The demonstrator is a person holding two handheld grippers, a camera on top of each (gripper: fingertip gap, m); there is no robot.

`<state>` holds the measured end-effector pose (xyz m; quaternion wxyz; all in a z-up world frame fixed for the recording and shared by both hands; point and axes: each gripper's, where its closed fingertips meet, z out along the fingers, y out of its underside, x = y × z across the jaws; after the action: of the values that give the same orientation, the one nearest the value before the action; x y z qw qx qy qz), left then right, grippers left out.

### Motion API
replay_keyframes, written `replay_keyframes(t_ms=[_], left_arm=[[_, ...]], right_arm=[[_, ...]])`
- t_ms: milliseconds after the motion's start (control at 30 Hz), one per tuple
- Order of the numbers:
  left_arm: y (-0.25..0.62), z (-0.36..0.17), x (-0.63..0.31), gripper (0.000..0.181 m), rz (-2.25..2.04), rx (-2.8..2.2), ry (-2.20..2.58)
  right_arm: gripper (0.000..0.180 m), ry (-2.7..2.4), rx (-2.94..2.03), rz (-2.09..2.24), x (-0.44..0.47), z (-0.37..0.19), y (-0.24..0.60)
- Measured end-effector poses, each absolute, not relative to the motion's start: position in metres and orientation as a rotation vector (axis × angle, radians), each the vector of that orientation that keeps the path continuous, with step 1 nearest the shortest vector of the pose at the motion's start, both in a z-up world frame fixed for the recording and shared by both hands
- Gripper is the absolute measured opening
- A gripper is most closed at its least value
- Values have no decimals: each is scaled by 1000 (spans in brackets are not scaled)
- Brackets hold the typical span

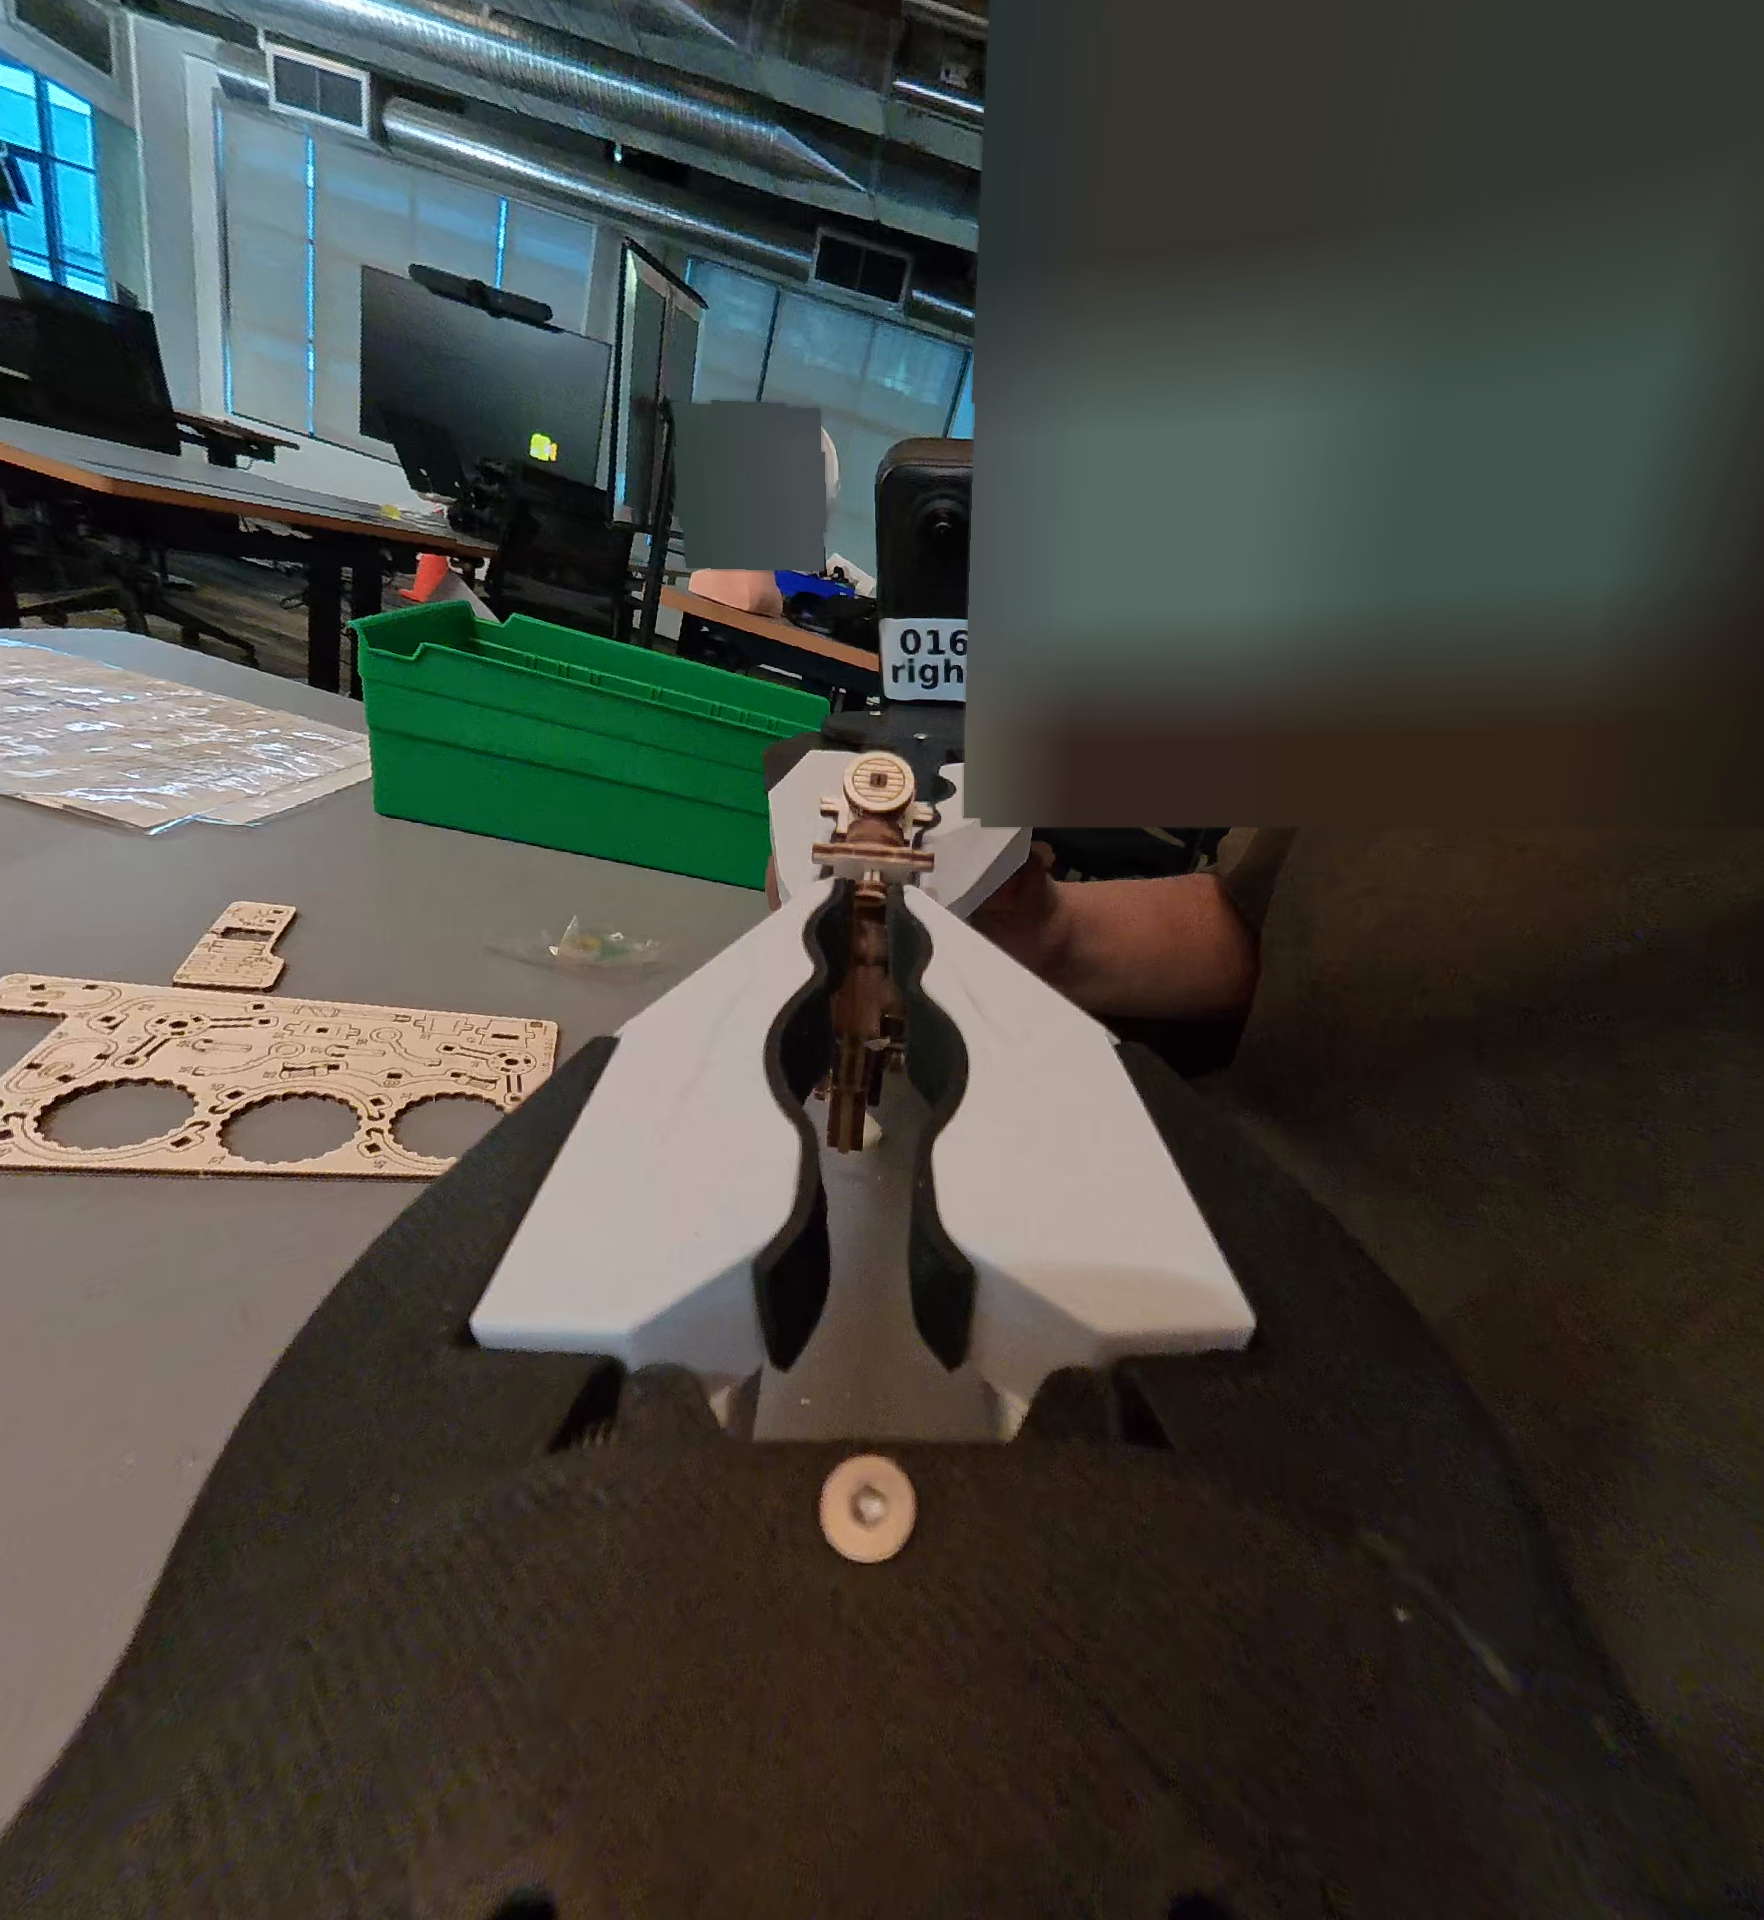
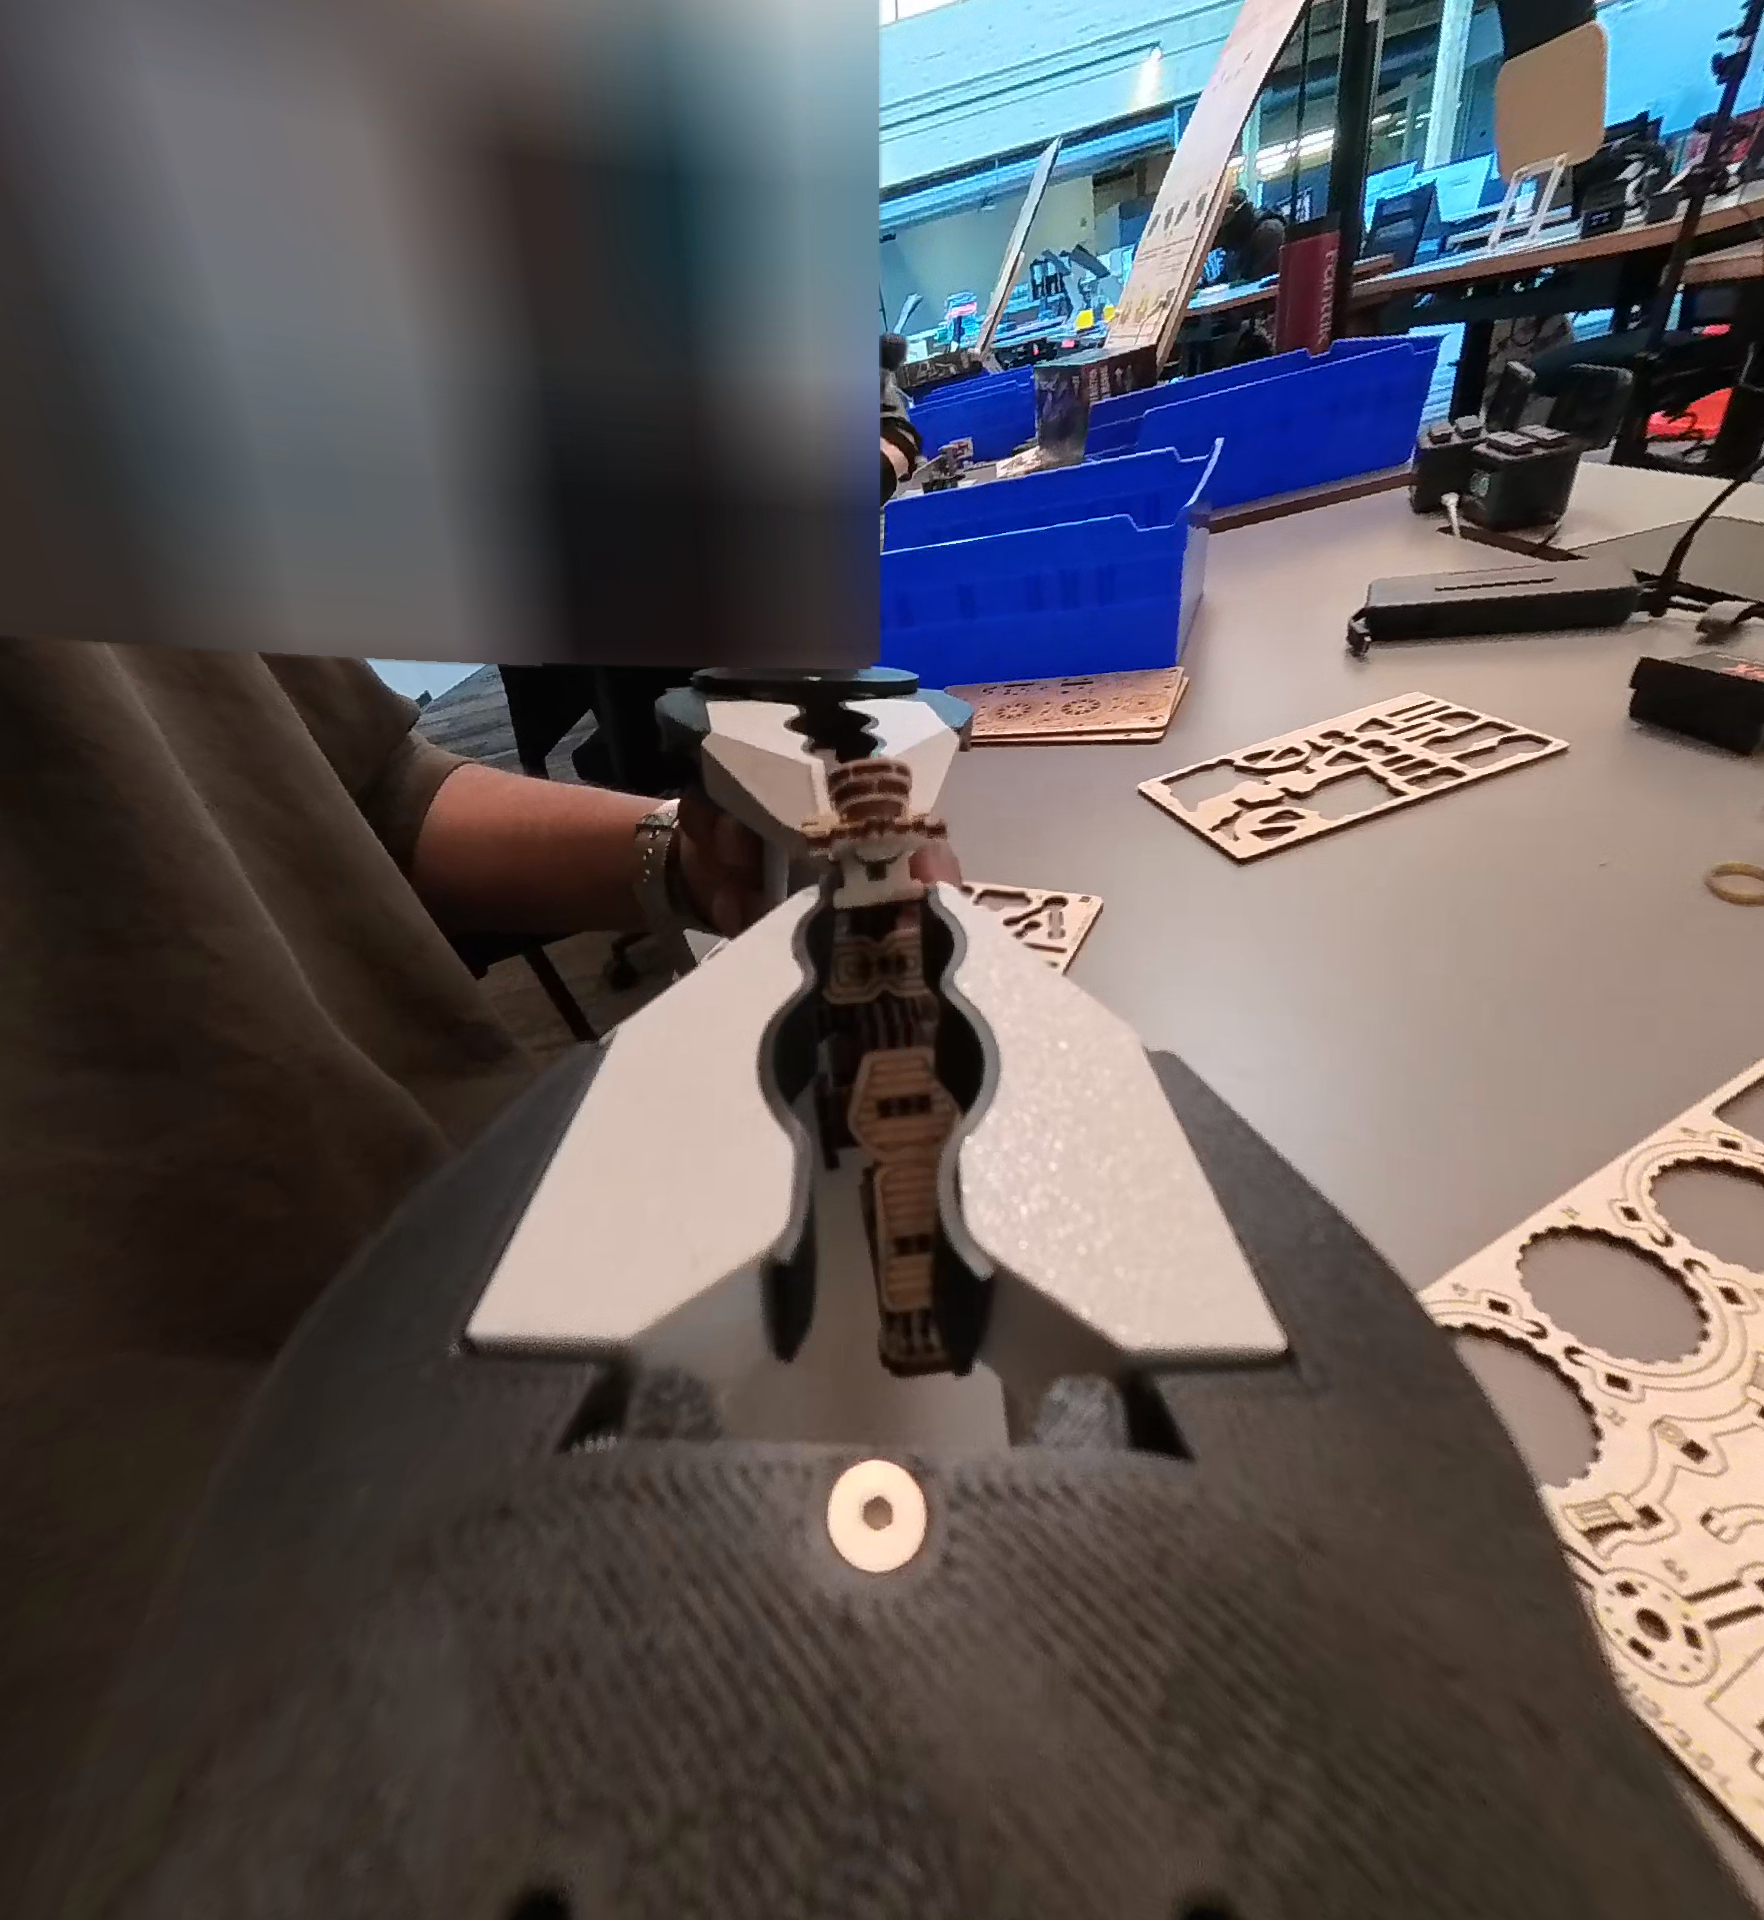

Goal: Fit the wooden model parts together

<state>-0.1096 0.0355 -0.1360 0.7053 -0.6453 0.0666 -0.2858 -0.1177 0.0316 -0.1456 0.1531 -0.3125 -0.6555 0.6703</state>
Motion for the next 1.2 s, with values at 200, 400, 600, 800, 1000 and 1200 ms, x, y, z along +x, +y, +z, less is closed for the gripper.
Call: replay_keyframes(t_ms=[200, 400, 600, 800, 1000, 1200], left_arm=[[35, -138, -107, 3, -643, -1449, 165], [35, -139, -107, 3, -647, -1455, 163], [35, -139, -107, 3, -651, -1454, 164], [36, -141, -108, 3, -644, -1465, 158], [38, -153, -108, 2, -642, -1533, 179], [40, -168, -108, 2, -658, -1609, 180]], right_arm=[[14, -1916, -878, 1917, -115, -148, 31], [14, -1927, -869, 1911, -114, -150, 31], [15, -1929, -891, 1927, -114, -149, 30], [21, -1948, -907, 1919, -114, -151, 30], [20, -1986, -920, 1882, -115, -160, 31], [18, -2069, -964, 1842, -114, -179, 32]])
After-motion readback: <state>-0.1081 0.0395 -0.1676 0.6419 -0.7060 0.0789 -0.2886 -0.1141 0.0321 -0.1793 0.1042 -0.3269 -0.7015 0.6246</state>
